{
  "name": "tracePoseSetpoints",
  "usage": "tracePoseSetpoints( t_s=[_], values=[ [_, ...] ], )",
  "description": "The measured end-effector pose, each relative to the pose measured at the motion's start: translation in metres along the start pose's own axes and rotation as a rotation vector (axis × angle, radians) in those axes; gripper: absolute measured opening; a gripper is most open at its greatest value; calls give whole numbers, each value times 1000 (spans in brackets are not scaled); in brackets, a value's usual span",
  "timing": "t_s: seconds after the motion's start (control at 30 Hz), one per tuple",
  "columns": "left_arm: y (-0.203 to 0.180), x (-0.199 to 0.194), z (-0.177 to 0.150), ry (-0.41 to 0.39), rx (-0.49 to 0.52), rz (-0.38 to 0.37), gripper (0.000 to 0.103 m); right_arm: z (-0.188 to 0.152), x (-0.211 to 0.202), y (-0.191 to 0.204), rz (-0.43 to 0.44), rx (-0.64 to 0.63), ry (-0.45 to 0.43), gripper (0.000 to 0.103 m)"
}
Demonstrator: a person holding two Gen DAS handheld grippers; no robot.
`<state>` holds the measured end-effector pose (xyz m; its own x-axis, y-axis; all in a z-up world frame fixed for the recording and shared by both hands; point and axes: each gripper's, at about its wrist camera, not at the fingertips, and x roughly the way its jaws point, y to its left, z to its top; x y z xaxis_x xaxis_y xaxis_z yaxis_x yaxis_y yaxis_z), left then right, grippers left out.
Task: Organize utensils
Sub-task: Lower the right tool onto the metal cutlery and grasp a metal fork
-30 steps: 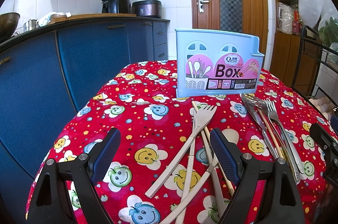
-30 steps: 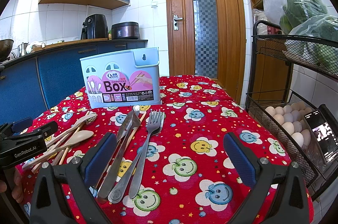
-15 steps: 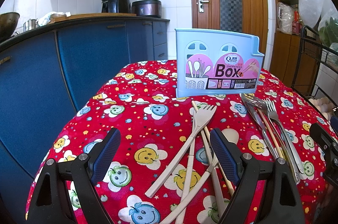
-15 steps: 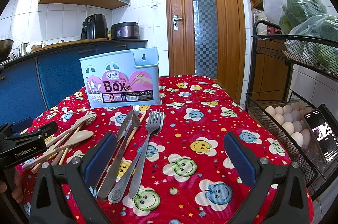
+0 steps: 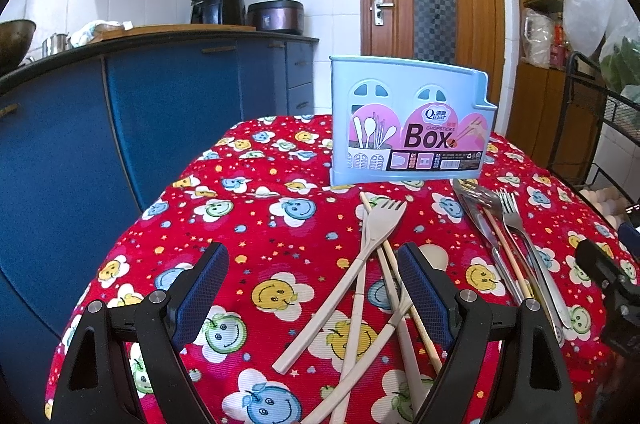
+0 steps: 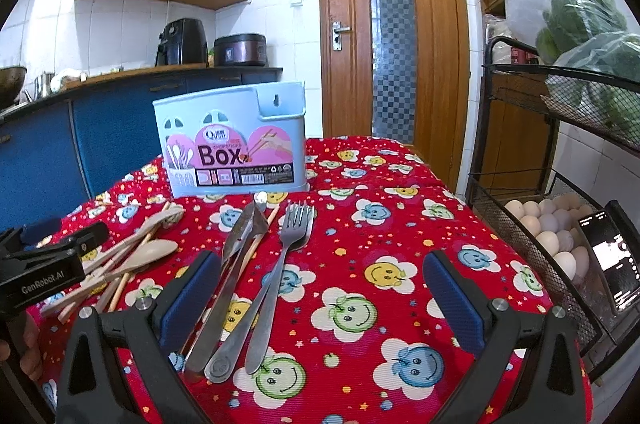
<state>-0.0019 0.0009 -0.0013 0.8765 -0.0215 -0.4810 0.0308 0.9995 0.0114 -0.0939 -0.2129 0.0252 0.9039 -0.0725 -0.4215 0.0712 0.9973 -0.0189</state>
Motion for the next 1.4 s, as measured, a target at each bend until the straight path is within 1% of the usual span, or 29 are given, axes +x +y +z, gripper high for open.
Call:
tracePoseSetpoints(
  t_s=[0.1,0.23,0.27,0.43,0.6,0.63,0.8,0.9,1.07,1.13,1.27,1.33,1.4],
  values=[
    [1,-1,1,-2,0,-5,87,0,0,-3,5,-8,-2,103],
    [1,-1,4,10,3,-17,87,2,9,-1,19,5,38,103],
    [1,0,4,16,2,-20,87,2,10,-2,22,9,47,101],
    [8,2,9,59,-10,-67,87,6,21,-3,64,27,144,92],
    [11,2,16,67,20,-68,87,18,26,0,121,51,202,89],
    [11,3,18,72,28,-67,87,22,28,3,126,40,210,87],
    [5,11,28,103,65,-84,87,40,41,15,134,-18,245,80],
    [-1,15,31,116,82,-84,87,48,54,24,147,-49,280,73],
    [-2,21,34,139,79,-94,87,53,81,39,145,-110,354,53],
    [0,24,35,150,68,-104,87,53,94,44,143,-125,393,48],
    [3,29,35,167,66,-110,87,56,111,49,127,-161,429,42],
    [4,32,35,174,67,-113,87,60,119,52,127,-181,447,40],
    [6,35,35,183,64,-124,87,62,126,53,129,-191,470,37]
  ],
)
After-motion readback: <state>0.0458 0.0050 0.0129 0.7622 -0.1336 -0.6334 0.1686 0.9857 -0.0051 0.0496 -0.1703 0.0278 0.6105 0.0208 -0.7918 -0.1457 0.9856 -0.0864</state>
